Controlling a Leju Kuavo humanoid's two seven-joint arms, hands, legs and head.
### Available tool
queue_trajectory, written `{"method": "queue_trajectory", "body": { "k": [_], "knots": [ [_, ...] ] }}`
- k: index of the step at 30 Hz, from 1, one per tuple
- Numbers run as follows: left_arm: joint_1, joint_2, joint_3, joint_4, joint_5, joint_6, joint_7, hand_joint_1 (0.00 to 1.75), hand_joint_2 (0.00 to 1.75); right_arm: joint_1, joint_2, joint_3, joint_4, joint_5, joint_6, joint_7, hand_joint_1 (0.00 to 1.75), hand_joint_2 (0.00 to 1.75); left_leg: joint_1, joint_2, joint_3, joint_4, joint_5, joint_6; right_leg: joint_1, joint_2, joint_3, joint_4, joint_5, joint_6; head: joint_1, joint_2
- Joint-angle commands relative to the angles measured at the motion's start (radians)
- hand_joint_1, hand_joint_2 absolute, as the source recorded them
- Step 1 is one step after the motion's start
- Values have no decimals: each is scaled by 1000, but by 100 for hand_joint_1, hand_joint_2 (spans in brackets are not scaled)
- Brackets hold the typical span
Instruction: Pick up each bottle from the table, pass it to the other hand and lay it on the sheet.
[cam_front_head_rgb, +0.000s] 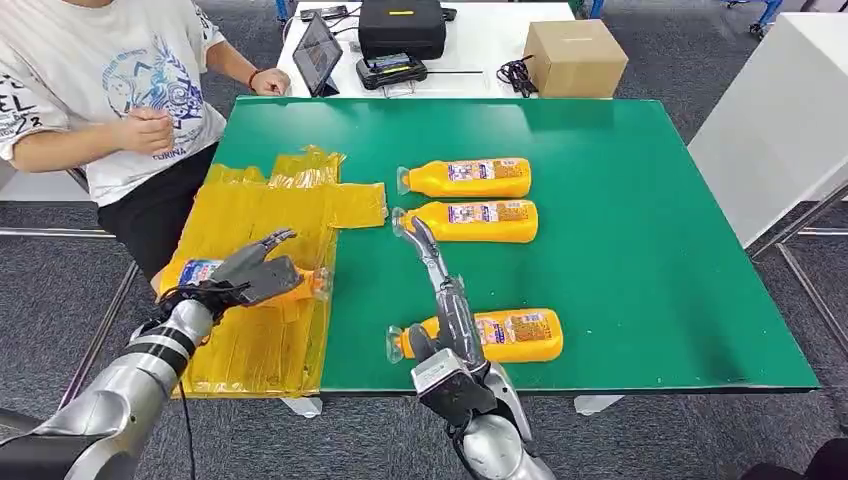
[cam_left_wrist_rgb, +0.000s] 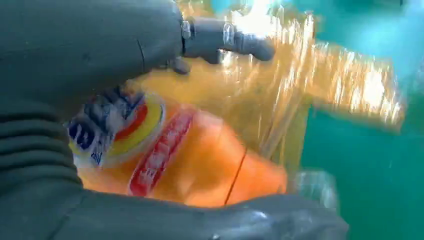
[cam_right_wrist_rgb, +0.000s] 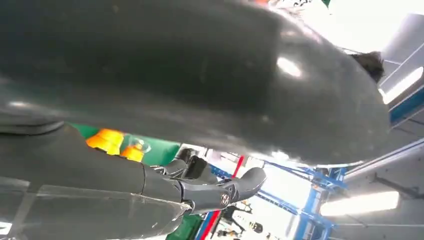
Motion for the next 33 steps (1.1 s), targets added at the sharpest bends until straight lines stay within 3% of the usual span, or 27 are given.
{"method": "queue_trajectory", "body": {
  "k": [1,3,4,6,7,18,19,20,21,22,23,28,33],
  "knots": [
    [78,-64,137,-256,-197,522,-115,0,0,-34,-25,40,78,-14,-14,7,0,0,2,0,0,0,-1,-1,2,-1,1,-1,0,-2,0,0],
    [78,-64,137,-256,-197,522,-115,0,0,-34,-25,40,78,-14,-14,7,0,0,2,1,0,0,-1,-1,2,0,1,-1,0,-2,1,0],
    [121,-124,258,-436,-385,522,-139,0,0,-35,-27,46,84,-19,-21,5,0,0,2,2,0,0,-1,-2,2,2,1,-1,0,-2,0,0],
    [135,-177,315,-590,-476,522,-206,0,0,-37,-31,53,89,-20,-24,5,0,0,2,1,-2,1,-2,-2,2,0,-1,-1,-1,-2,0,0],
    [128,-258,397,-674,-408,522,-291,0,0,-42,-36,58,95,-1,-45,8,0,0,2,0,-3,1,-1,-1,2,0,-3,-1,0,-1,1,0],
    [128,-258,397,-674,-408,522,-291,0,0,-42,-36,58,95,-1,-45,8,0,0,1,0,-4,0,-1,-2,2,0,-4,-1,0,-2,0,0],
    [115,-290,412,-624,-255,522,-291,0,0,-56,-54,68,99,62,-69,40,0,0,2,1,-3,0,-1,-2,2,0,-3,-1,0,-3,0,0],
    [69,-286,412,-439,41,509,-291,0,0,-67,-71,65,104,111,-80,101,0,0,2,0,-4,0,-1,-2,2,0,-3,-1,0,-2,0,0],
    [78,-260,366,-415,281,469,-278,0,0,-86,-92,61,104,160,-83,141,0,0,1,-2,-4,-1,0,-1,1,-2,-3,-1,0,-1,0,0],
    [133,-261,341,-489,487,331,-191,0,0,-103,-116,31,115,225,-92,208,0,0,2,-2,-3,-1,0,-1,2,-2,-1,-2,0,-2,0,0],
    [174,-259,316,-524,559,284,-145,0,0,-130,-142,13,135,287,-81,264,0,175,0,0,-3,-2,0,-1,1,-1,-3,-2,0,-1,0,0],
    [343,-256,208,-618,729,224,-146,0,0,-219,-209,-122,188,452,-22,370,0,175,-1,3,-2,-2,0,0,0,2,-2,-3,1,-1,0,0],
    [343,-251,192,-618,735,228,-145,0,0,-219,-203,-130,189,452,-11,369,0,175,-1,1,-4,0,-1,-1,0,1,-3,-2,0,-1,0,0]
  ]
}}
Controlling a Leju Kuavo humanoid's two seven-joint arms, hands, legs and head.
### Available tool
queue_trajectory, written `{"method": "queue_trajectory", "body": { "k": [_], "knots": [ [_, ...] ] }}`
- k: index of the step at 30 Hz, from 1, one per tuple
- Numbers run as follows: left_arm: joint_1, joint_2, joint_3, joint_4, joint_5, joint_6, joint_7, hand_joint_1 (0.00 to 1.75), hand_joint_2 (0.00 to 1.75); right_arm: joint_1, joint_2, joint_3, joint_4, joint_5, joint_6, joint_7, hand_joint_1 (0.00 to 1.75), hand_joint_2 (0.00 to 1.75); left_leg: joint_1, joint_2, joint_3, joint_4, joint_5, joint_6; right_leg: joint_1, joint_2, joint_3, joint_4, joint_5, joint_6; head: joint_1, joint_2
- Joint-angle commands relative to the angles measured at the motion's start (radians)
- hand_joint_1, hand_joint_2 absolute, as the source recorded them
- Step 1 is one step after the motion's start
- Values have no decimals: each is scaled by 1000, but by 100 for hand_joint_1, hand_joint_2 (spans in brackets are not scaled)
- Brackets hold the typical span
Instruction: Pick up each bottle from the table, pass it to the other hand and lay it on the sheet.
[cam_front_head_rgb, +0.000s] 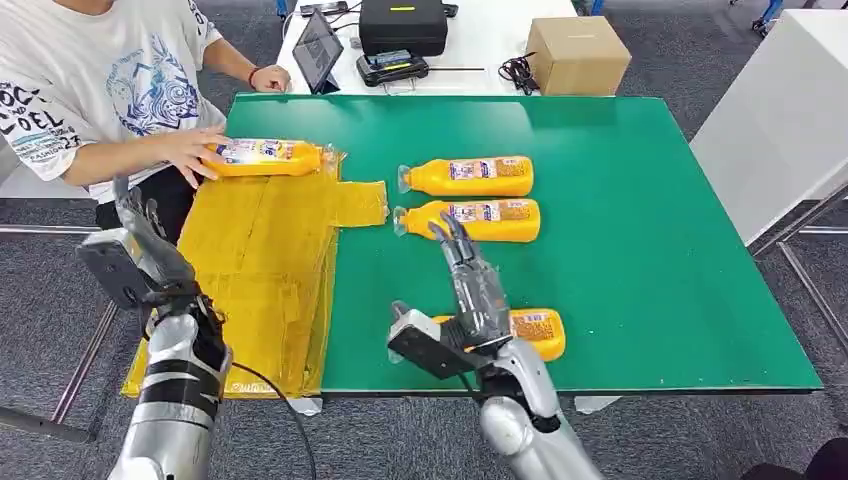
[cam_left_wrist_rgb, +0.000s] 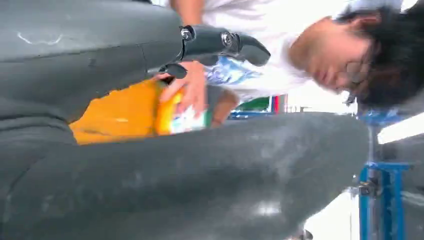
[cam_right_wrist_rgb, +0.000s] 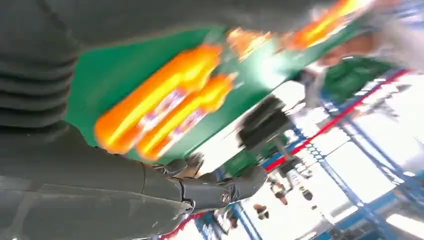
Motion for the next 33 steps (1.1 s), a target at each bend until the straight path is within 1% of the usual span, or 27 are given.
{"method": "queue_trajectory", "body": {
  "k": [1,3,5,6,7,8,10,12,14,15,17,20,21,22,23,25,26,28,29,31,33],
  "knots": [
    [58,15,-100,-7,-92,13,4,0,0,-100,-80,-71,110,36,37,35,0,175,0,-1,1,0,-1,-1,1,-1,2,-1,-1,-2,0,0],
    [87,20,-134,-23,-112,24,-2,0,0,-147,-93,-76,173,43,82,75,0,175,2,1,5,-1,-2,-3,2,1,5,-2,-1,-3,1,0],
    [108,19,-155,-25,-121,26,0,0,0,-188,-99,-86,250,28,122,87,0,175,0,2,2,-1,-1,-1,1,1,1,-1,0,-2,0,0],
    [115,16,-161,-25,-121,23,0,0,0,-198,-95,-93,275,24,120,85,0,175,1,3,4,-1,-1,-2,1,2,4,-2,0,-3,0,0],
    [121,17,-169,-26,-124,22,-2,0,0,-202,-89,-99,294,21,120,78,0,175,1,3,3,-1,-1,-2,1,2,2,-1,0,-2,0,0],
    [126,18,-179,-26,-143,44,-12,0,0,-206,-88,-99,307,21,123,75,0,175,1,4,5,-1,-1,-2,2,3,4,-2,1,-3,0,0],
    [130,16,-183,-22,-144,47,-13,0,0,-202,-86,-100,316,18,125,74,0,175,1,1,1,-1,0,-1,1,0,1,-1,0,-1,0,0],
    [132,23,-200,-15,-171,66,-24,0,0,-193,-88,-99,322,10,136,76,0,175,1,2,2,-1,-1,-1,1,1,2,-1,0,-2,0,0],
    [130,30,-204,3,-193,88,-23,0,0,-186,-90,-96,322,-47,185,56,0,175,2,1,3,-1,-1,-1,2,0,3,-1,0,-2,0,0],
    [127,35,-203,20,-197,94,-24,0,0,-182,-90,-97,326,-120,249,31,0,175,3,1,5,-1,-2,-2,3,1,5,-2,-1,-3,0,0],
    [117,41,-196,57,-200,112,-35,0,0,-189,-109,-80,339,-197,302,15,0,175,1,1,2,-1,-1,-1,1,0,2,-1,0,-1,0,0],
    [105,53,-194,115,-210,130,-62,0,0,-203,-171,-41,348,-357,414,-17,0,175,2,2,5,-2,-2,-2,2,1,5,-2,0,-3,0,0],
    [103,55,-196,127,-214,133,-66,0,0,-204,-192,-31,345,-402,449,-29,0,175,1,0,3,-1,-1,-1,1,0,3,-1,0,-2,0,0],
    [101,57,-198,134,-215,135,-69,0,0,-208,-210,-20,344,-424,466,-31,0,175,2,1,4,-1,-1,-2,2,0,4,-2,0,-3,0,0],
    [94,57,-201,147,-218,141,-77,0,0,-217,-238,-5,339,-489,521,-42,0,175,1,0,2,-1,-1,-1,1,-1,2,-1,0,-2,0,0],
    [83,58,-211,161,-218,141,-86,0,0,-237,-292,23,327,-582,574,-48,0,175,1,0,2,-1,-1,-1,2,-1,3,-1,0,-2,0,0],
    [73,59,-220,175,-223,145,-88,0,0,-254,-336,49,315,-627,616,-46,0,175,2,-1,2,0,-1,-1,2,-2,3,-1,0,-2,0,0],
    [63,59,-228,188,-218,149,-89,0,0,-265,-382,74,293,-687,636,-39,0,175,0,-1,0,0,0,-1,1,-1,0,0,0,-1,0,0],
    [59,58,-232,194,-218,154,-92,0,0,-264,-415,85,272,-705,644,-39,0,175,1,-1,1,0,-1,-1,1,-1,2,0,0,-2,0,0],
    [59,58,-232,195,-218,155,-92,0,0,-263,-431,83,267,-705,645,-41,0,175,0,-1,1,1,-1,-1,0,-2,2,0,-1,-2,0,0],
    [60,61,-240,196,-212,156,-91,0,0,-245,-481,98,213,-714,624,-19,0,175,1,-3,1,1,-1,-1,1,-4,3,-1,-1,-2,0,0]
  ]
}}
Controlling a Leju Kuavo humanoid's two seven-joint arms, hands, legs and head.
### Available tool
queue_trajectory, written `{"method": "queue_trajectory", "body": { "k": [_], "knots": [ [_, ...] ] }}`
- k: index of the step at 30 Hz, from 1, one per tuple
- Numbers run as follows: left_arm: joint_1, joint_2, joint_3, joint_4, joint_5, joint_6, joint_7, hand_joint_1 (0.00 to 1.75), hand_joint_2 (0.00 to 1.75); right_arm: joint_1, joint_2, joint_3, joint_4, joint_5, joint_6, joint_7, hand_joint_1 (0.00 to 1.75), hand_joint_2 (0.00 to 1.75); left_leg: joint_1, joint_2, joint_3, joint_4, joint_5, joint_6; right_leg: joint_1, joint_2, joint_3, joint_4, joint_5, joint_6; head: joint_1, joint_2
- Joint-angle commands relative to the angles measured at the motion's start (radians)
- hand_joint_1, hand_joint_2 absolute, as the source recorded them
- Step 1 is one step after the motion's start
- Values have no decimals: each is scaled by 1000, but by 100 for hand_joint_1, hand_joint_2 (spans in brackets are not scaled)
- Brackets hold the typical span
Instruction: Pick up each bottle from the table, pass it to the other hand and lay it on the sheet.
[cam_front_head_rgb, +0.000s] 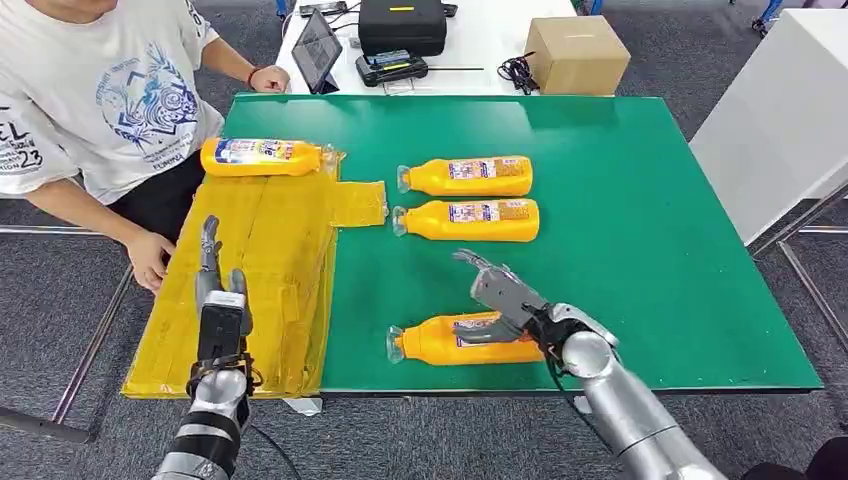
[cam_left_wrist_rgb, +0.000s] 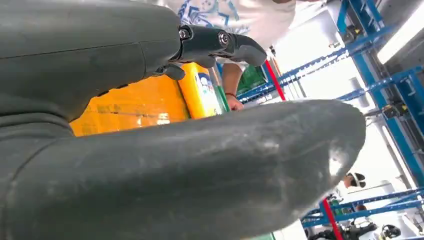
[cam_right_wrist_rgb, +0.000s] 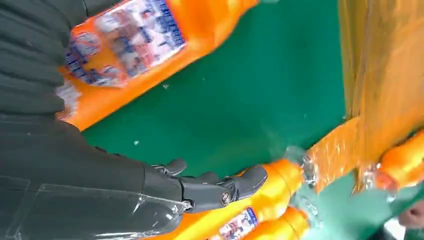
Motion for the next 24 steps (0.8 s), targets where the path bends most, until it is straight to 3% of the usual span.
{"method": "queue_trajectory", "body": {
  "k": [1,3,8,13,18,24],
  "knots": [
    [-60,35,-52,117,13,11,-2,0,0,-47,-231,124,-74,-68,6,29,0,175,0,-1,1,0,0,-1,0,-1,2,0,-1,-2,0,0],
    [-59,38,-59,119,17,14,0,0,0,-51,-314,156,-135,-90,10,59,0,175,0,-1,2,0,-1,-2,0,-1,2,0,-1,-2,0,0],
    [-61,40,-62,122,19,15,1,0,0,-59,-330,166,-148,-103,13,68,0,175,1,0,3,0,-1,-2,1,0,3,0,-1,-3,0,0],
    [-64,35,-74,137,25,11,3,0,0,-105,-512,248,-299,-126,45,147,0,175,-1,0,0,2,-1,-2,0,-1,0,3,-2,-2,-1,0],
    [-67,30,-83,141,25,10,1,0,0,-115,-514,277,-330,-111,50,169,0,175,0,0,1,0,-1,-1,0,0,1,0,0,-2,0,0],
    [-92,6,-122,188,23,2,4,0,0,-225,-416,417,-262,-101,63,188,0,175,0,3,2,0,-1,-2,1,2,2,0,0,-2,0,0]
  ]
}}
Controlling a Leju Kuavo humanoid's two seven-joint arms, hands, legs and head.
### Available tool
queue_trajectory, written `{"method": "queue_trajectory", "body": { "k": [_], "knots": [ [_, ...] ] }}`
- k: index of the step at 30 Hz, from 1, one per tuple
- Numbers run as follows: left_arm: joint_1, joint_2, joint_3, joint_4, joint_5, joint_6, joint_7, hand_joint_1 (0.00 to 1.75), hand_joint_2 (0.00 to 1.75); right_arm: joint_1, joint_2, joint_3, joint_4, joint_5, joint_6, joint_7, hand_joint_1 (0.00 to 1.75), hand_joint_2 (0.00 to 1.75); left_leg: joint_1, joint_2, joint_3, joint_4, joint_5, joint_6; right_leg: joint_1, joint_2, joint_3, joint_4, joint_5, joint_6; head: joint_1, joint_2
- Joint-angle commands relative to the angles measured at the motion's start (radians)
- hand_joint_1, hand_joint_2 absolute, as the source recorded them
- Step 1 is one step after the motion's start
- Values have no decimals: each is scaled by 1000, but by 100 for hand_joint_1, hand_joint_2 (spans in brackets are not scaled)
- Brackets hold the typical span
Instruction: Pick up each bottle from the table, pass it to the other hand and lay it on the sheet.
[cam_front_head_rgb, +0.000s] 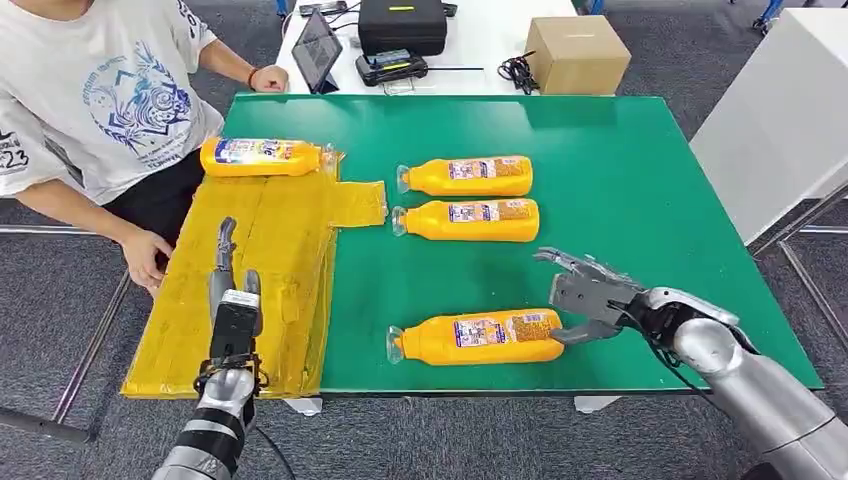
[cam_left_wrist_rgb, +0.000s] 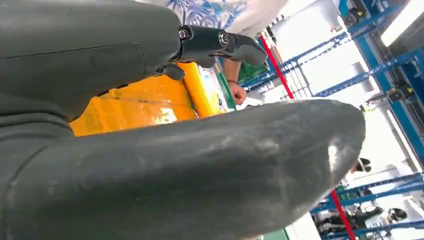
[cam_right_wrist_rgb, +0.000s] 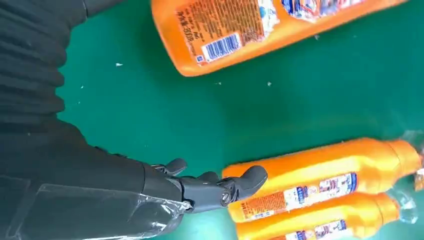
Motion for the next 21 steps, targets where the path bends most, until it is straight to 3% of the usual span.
{"method": "queue_trajectory", "body": {
  "k": [1,12,21],
  "knots": [
    [-68,-11,-63,120,3,-10,7,0,0,-168,58,231,29,12,17,24,0,175,1,5,2,0,-1,-2,1,4,1,0,1,-2,0,0],
    [-96,-30,-110,160,9,-30,12,0,0,-176,178,361,178,71,-46,47,0,175,2,3,4,-1,0,-2,2,2,3,-1,0,-2,0,0],
    [-114,-32,-123,187,16,-32,12,0,0,-181,192,403,202,95,-51,50,0,175,2,2,4,-1,-1,-2,2,2,3,-1,0,-2,0,0]
  ]
}}
